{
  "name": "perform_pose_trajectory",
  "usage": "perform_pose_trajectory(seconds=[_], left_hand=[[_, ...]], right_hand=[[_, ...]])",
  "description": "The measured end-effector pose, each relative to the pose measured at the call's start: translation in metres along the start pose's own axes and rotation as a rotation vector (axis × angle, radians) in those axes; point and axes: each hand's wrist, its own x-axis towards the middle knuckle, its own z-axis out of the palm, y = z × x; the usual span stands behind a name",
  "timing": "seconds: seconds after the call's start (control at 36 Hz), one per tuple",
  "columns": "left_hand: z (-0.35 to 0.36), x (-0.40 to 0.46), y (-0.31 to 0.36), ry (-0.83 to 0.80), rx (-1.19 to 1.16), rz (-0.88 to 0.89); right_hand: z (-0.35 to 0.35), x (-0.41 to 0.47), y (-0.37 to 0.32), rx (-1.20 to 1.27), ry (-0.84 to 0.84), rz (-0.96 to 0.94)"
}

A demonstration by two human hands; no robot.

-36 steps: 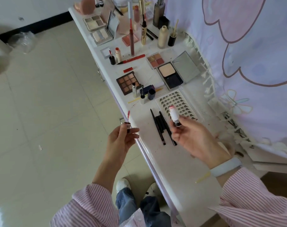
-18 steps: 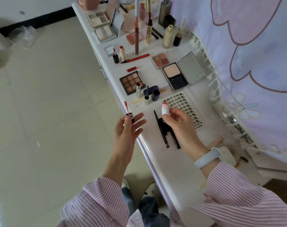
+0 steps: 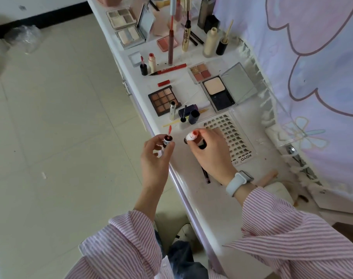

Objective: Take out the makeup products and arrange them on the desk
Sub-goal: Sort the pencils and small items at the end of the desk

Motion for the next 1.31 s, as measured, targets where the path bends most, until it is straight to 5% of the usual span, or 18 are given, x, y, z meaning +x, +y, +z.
perform_pose_trajectory(seconds=[0.42, 0.69, 0.94, 1.08, 1.31], left_hand=[[0.013, 0.015, -0.021, 0.053, 0.337, 0.173], [0.001, -0.001, -0.027, 0.051, 0.369, 0.247], [0.021, -0.084, -0.033, -0.162, 0.686, 0.602], [0.029, -0.112, -0.049, -0.218, 0.84, 0.477], [0.028, -0.116, -0.06, -0.234, 1.035, 0.315]], right_hand=[[0.013, 0.003, 0.001, -0.212, -0.004, -0.031], [-0.034, -0.037, 0.002, -0.002, 0.069, 0.011], [-0.083, -0.117, 0.038, -0.505, -0.13, 0.111], [-0.089, -0.124, 0.05, -0.692, -0.277, 0.07], [-0.09, -0.107, 0.059, -0.711, -0.262, -0.114]])
